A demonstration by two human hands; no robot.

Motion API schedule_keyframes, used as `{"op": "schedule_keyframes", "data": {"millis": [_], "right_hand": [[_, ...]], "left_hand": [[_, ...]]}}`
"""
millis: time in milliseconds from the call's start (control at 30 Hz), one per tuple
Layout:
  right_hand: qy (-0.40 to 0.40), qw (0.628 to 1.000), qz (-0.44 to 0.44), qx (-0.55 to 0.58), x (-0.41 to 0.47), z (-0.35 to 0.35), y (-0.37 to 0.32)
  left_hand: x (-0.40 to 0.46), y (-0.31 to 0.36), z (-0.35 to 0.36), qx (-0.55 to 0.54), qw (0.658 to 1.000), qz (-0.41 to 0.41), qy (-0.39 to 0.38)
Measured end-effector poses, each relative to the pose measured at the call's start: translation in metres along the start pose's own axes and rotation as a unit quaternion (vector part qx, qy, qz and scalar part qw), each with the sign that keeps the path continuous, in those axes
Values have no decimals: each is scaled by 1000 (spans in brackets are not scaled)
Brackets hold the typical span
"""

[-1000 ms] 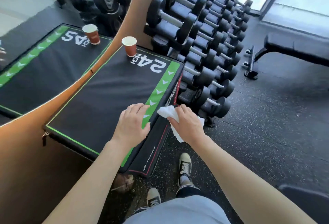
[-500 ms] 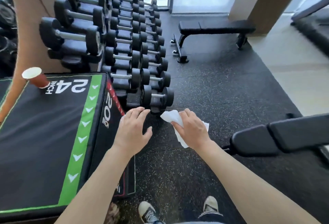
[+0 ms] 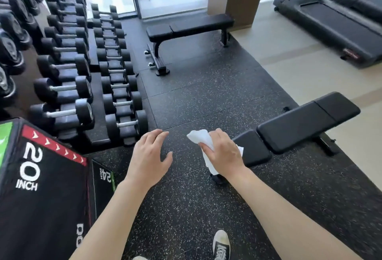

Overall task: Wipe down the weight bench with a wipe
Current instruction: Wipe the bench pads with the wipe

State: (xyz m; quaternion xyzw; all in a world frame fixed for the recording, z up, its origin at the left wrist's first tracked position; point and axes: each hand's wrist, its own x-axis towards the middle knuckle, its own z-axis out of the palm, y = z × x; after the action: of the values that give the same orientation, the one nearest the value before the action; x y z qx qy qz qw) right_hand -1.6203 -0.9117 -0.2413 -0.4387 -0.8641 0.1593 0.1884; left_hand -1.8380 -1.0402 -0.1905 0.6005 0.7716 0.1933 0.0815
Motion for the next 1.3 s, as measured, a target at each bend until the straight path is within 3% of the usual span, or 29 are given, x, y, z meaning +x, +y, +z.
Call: {"op": "schedule_keyframes", "data": {"millis": [333,900,1300], "right_hand": [[62,997,43,-3,12,-77,143],[107,983,136,-53,51,-126,216],[67,988,128,-56,86,-141,292]], "left_hand": [[78,132,56,7,999,47,-20],[214,194,91,-39,986,150,-60],[264,239,133,-49,988,125,-74]]}}
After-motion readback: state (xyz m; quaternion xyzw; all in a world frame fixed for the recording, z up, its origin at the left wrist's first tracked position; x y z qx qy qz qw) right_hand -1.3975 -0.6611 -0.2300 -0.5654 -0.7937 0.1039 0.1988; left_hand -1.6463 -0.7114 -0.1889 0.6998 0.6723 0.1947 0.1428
